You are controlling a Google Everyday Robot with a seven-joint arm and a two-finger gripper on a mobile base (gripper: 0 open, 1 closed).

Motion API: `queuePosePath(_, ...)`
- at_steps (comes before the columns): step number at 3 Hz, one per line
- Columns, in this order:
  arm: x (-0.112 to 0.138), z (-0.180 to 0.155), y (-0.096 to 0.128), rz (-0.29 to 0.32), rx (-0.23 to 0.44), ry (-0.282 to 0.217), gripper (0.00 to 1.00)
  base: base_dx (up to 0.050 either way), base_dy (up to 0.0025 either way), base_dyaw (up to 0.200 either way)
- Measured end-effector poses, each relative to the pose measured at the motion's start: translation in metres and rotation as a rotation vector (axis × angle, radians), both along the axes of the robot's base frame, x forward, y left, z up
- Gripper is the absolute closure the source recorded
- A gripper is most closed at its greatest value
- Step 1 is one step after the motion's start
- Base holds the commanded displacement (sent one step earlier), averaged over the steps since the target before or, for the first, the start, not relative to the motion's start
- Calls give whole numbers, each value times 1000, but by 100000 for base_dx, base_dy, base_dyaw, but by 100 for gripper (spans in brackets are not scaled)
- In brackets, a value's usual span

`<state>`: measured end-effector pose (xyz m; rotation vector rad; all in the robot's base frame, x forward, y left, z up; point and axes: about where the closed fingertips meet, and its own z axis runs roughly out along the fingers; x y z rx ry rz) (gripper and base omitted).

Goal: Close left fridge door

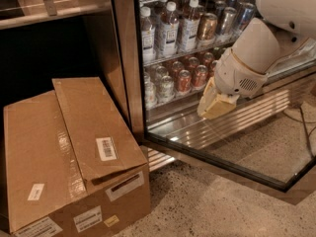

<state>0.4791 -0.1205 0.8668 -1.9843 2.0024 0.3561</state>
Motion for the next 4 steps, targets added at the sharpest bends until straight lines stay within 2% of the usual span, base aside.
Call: queuePosePath(4,0,0,0,0,0,0,100,4953,-2,35)
